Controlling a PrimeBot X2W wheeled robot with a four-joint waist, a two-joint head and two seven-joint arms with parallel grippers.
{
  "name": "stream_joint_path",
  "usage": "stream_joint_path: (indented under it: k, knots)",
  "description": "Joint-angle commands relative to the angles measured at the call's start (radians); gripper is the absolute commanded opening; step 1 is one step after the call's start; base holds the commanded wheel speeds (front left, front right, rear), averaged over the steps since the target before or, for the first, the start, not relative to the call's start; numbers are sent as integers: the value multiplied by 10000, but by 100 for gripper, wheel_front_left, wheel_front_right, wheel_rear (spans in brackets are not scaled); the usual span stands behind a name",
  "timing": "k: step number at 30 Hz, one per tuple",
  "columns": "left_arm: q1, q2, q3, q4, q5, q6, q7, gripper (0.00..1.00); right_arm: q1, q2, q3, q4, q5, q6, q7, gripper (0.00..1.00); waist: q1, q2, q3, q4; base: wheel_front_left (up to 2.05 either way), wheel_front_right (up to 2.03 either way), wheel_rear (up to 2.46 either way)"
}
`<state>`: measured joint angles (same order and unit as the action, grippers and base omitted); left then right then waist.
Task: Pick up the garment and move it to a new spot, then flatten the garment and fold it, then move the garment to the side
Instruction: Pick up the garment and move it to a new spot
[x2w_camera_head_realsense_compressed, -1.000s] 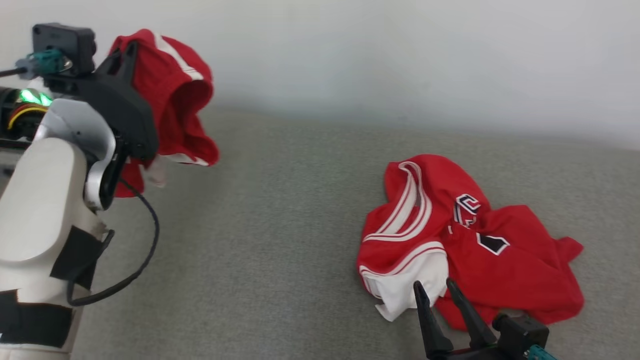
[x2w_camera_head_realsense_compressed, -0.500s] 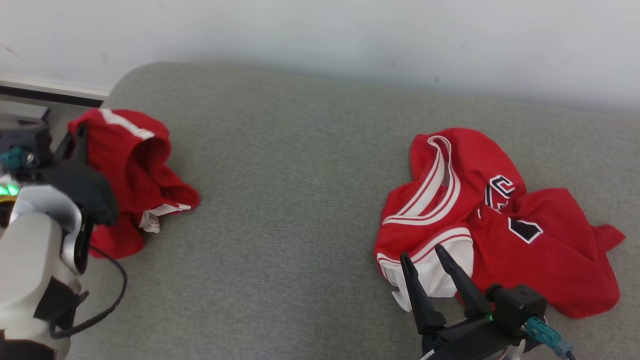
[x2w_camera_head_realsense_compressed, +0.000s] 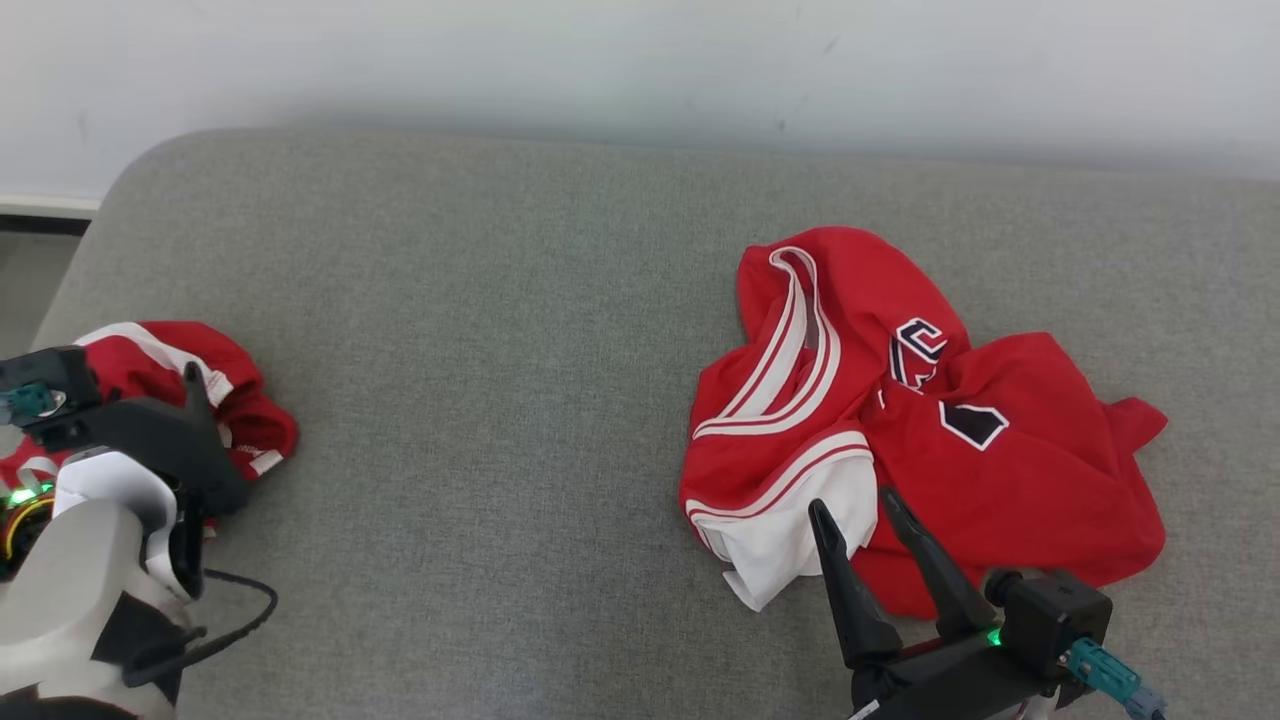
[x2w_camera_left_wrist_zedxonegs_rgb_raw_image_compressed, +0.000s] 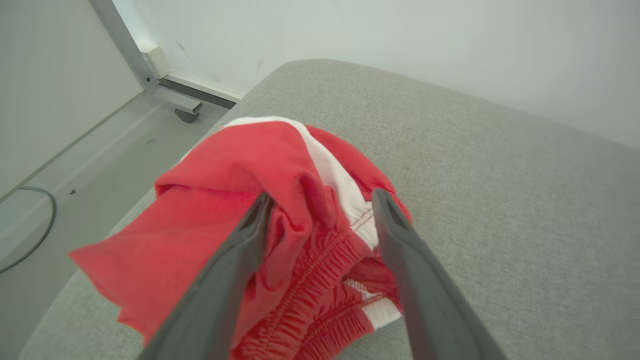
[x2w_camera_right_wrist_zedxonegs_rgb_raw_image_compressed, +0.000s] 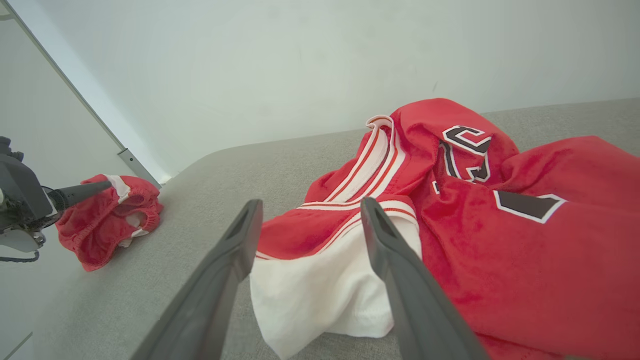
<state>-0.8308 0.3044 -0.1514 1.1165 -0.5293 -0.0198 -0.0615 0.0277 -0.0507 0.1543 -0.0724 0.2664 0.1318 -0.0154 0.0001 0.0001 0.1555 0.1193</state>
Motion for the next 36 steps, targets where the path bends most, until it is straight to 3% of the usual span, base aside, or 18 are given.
stream_joint_path:
  k: [1, 6, 11, 16, 22, 28, 36]
  knots:
    - [-98, -83, -79, -57, 104, -14, -29, 100, 155, 10, 46, 127, 169, -22, -121, 100, -1, -1, -419, 140, 0, 0, 0]
    - [127, -250, -350, -320, 246, 68, 316, 100, 263, 8, 103, 493, 446, -22, -438, 100, -1, -1, -1000, 235, 0, 0, 0]
    - [1051, -191, -915, -1637, 823, 196, -518, 100, 460, 8, 165, 934, 769, -22, -798, 100, -1, -1, -1673, 79, 0, 0, 0]
    - [2672, -504, -1091, -3812, 730, 264, -1281, 100, 655, 8, -183, 1172, 821, -22, -1097, 100, -1, -1, -1999, -245, 0, 0, 0]
    - [5496, -920, -592, -7043, 549, 715, -2012, 100, 751, 8, -896, 1523, 520, -22, -1364, 100, -1, -1, -2045, -862, 0, 0, 0]
    - [8020, -1507, -19, -9784, 1440, 702, -2037, 100, 781, 13, -1604, 1950, 198, -22, -1629, 100, -1, -1, -1983, -1383, 0, 0, 0]
    - [9560, -2149, 671, -9894, 2408, 183, -2042, 100, 819, 13, -1761, 2458, -57, -22, -1896, 100, -1, -1, -1933, -1740, 0, 0, 0]
